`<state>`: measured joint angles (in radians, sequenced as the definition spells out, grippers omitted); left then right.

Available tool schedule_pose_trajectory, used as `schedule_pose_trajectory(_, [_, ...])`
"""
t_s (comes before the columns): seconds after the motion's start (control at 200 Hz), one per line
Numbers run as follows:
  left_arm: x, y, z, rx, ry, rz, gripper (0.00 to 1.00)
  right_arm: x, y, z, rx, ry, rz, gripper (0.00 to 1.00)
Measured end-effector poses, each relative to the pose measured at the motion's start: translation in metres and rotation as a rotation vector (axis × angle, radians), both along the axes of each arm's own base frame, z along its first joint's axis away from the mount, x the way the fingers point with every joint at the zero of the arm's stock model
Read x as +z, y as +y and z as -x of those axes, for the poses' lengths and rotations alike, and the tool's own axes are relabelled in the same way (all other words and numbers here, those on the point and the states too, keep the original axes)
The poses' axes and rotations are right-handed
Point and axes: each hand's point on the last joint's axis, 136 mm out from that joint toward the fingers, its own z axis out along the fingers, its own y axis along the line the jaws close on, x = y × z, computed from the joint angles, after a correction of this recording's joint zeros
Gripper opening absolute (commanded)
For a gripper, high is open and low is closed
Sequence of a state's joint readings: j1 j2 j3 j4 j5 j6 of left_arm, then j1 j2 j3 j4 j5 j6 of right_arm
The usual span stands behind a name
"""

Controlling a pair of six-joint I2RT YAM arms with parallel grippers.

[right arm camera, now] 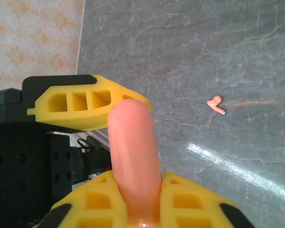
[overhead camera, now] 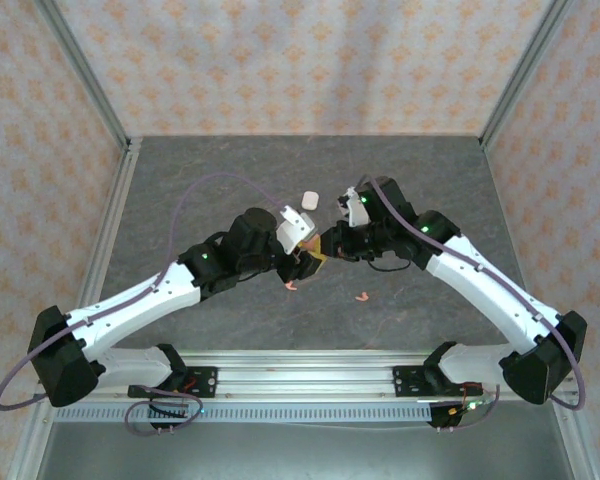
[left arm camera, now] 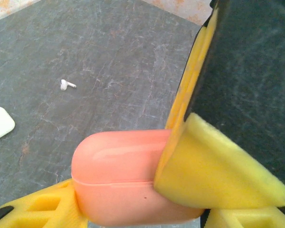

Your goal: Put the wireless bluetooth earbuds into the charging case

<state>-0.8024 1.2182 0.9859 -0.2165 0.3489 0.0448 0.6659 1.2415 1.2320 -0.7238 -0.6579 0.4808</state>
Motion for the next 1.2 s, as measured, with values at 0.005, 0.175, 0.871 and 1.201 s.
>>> schedule_pose_trajectory(0.005, [0.000, 0.000, 0.000, 0.000, 0.000, 0.000, 0.33, 0.000, 0.000, 0.000, 0.000, 0.000, 0.000, 0.07])
schedule_pose_trajectory(0.175, [0.004, 0.000, -0.001, 0.014, 0.010, 0.007, 0.72, 0.003, -0.001, 0.001, 0.027, -0.044, 0.004, 0.01])
schedule_pose_trajectory(0.871, [0.076, 0.057, -0.020, 0.118, 0.080, 0.251, 0.92, 0.062, -0.017, 0.009, 0.505, -0.362, 0.169, 0.01])
schedule_pose_trajectory(1.201, [0.095, 0.033, 0.022, -0.198, 0.041, 0.302, 0.86, 0.088, -0.017, 0.034, 0.589, -0.501, 0.061, 0.00])
